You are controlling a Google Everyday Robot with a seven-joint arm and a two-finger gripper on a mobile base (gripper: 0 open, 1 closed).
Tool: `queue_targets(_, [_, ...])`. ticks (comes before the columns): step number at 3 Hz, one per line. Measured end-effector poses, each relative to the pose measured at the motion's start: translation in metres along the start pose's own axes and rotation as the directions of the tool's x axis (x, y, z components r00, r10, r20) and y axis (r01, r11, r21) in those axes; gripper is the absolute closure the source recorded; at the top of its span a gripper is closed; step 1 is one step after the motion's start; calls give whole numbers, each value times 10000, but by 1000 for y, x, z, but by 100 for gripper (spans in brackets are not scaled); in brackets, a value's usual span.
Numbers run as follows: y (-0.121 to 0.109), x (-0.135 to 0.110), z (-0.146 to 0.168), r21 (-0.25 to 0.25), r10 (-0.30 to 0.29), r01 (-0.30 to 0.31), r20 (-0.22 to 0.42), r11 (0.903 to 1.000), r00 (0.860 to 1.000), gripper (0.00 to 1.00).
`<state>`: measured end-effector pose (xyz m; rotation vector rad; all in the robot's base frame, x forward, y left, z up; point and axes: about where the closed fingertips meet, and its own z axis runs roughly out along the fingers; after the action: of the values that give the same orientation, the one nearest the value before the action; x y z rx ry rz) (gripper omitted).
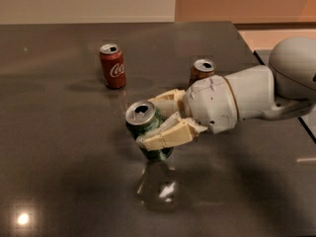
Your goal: Place green can upright
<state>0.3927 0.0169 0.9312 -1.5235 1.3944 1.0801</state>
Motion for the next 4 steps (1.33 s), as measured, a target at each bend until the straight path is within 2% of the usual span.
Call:
queue_targets(2, [-1,19,2,99,647,-662,1070,9978,9922,100])
queue_targets(3, [-5,25,4,0,1028,-1043,1674,9945,9805,100])
queue_targets(4, [-6,29,4,-77,1091,-1099,2093,9939,9717,84])
